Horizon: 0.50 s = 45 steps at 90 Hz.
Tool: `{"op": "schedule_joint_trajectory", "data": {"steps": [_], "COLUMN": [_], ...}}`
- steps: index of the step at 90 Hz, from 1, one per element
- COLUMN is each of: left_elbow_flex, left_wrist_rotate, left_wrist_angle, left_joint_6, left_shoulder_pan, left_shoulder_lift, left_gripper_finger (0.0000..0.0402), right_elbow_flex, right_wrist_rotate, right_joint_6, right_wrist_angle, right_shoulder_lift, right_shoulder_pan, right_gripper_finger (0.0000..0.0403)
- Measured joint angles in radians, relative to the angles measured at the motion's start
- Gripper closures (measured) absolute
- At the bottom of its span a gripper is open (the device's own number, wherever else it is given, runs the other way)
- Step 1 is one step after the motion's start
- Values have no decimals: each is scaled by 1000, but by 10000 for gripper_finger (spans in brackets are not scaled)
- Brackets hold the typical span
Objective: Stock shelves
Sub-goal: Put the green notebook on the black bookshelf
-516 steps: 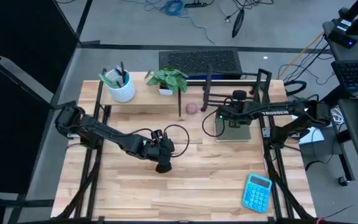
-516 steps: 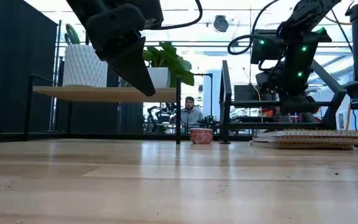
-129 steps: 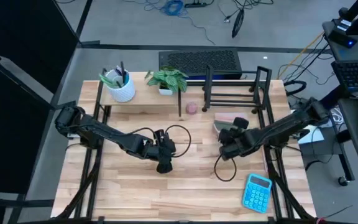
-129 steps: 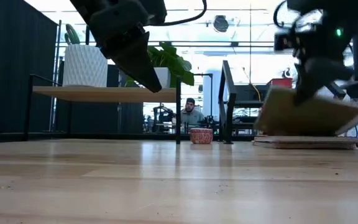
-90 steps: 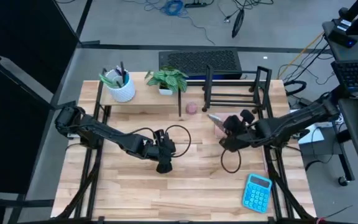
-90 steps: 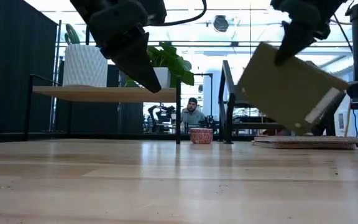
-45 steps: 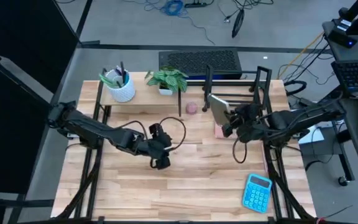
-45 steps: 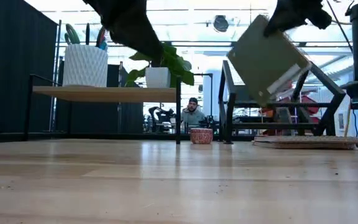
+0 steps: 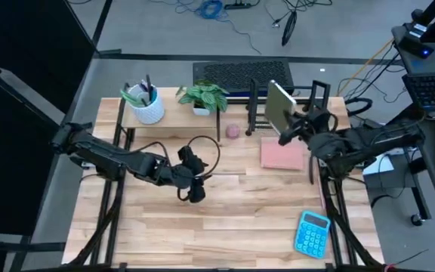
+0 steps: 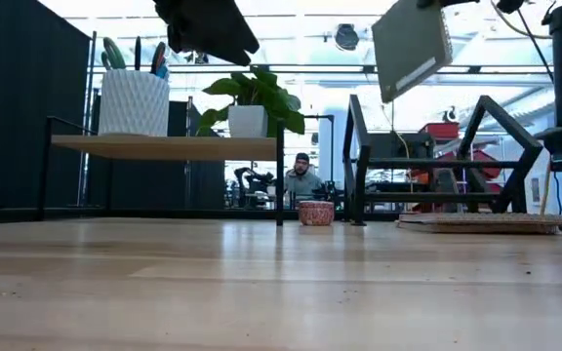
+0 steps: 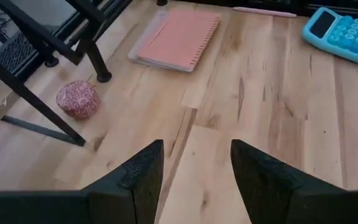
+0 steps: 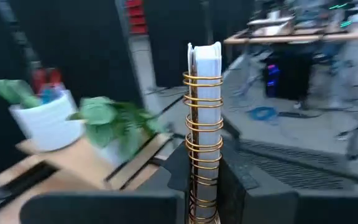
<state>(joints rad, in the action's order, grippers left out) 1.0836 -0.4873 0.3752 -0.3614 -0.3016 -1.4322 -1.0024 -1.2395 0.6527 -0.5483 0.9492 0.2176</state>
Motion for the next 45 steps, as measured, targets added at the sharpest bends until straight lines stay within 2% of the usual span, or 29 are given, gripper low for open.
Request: {"op": "schedule_joint_trajectory", "data": {"steps": [13,27,36,45], "left_elbow_flex": [0,0,0,0], "left_wrist_rotate": [1,2,4,5], "left_wrist_angle": [-1,-3,-3,-3], "left_joint_6": [-26,-26,-26,-25], "left_shoulder_pan": [0,0,0,0], "left_shoulder_lift": [0,0,0,0], "left_gripper_finger": [228,228,228,228], "right_elbow_flex": [25,28,28,28], "right_wrist_rotate": [21,94,227,404], "right_joint_6": [48,64,20,-62], "right_wrist_angle": [-1,41,143,253], "right_shoulder_lift": [76,144,182,226], "right_shoulder_pan": [-133,-297,-411,-523], "right_gripper_finger": [379,378,377,380]}}
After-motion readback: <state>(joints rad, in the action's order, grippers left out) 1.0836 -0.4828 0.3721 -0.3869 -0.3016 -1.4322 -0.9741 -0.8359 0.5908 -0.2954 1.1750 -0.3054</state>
